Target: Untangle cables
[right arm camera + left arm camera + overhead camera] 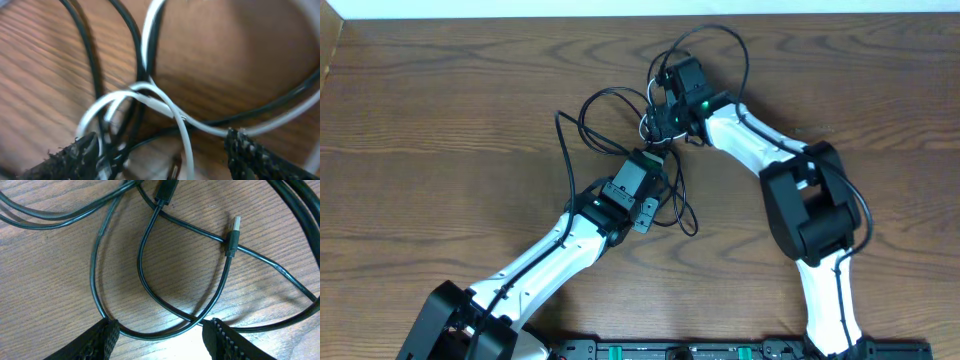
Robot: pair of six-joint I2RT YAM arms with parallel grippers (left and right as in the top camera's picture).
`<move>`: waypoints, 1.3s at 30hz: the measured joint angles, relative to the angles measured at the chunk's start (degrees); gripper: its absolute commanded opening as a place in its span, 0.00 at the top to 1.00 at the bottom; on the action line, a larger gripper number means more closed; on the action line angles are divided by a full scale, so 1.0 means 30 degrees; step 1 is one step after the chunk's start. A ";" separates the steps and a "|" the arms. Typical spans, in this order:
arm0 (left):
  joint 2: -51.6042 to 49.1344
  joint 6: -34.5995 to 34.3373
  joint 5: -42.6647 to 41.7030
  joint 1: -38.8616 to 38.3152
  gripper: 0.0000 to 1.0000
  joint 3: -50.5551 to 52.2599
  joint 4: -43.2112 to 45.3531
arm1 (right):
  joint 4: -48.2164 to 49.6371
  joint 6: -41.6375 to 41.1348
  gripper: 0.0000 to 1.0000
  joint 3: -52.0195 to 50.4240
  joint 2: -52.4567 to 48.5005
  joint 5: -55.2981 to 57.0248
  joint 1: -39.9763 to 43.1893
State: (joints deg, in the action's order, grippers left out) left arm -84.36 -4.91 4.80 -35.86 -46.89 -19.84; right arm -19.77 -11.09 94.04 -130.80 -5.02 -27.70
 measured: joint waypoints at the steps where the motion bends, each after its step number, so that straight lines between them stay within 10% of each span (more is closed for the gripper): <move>1: 0.0000 0.0000 -0.0007 0.0000 0.41 0.0000 -0.0015 | 0.0000 -0.0131 0.34 0.0153 0.0000 -0.0182 0.0000; 6: 0.0000 0.0000 -0.0007 0.0000 0.40 0.0000 -0.0015 | -0.0175 -0.0495 0.99 0.0175 -0.0029 -0.0372 0.0000; 18: 0.0000 0.0000 0.0000 0.0000 0.40 0.0000 -0.0015 | -0.5719 -0.0546 0.99 0.1399 0.0597 -0.0459 0.0007; 39: -0.0066 0.0000 -0.0058 0.0000 0.41 0.0000 0.0780 | -0.8495 0.0590 0.99 0.3388 1.4127 -0.1253 0.0153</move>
State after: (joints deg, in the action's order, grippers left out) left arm -84.55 -4.91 4.62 -35.86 -46.89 -17.50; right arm -45.25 -9.32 104.20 -88.42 -8.78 -27.24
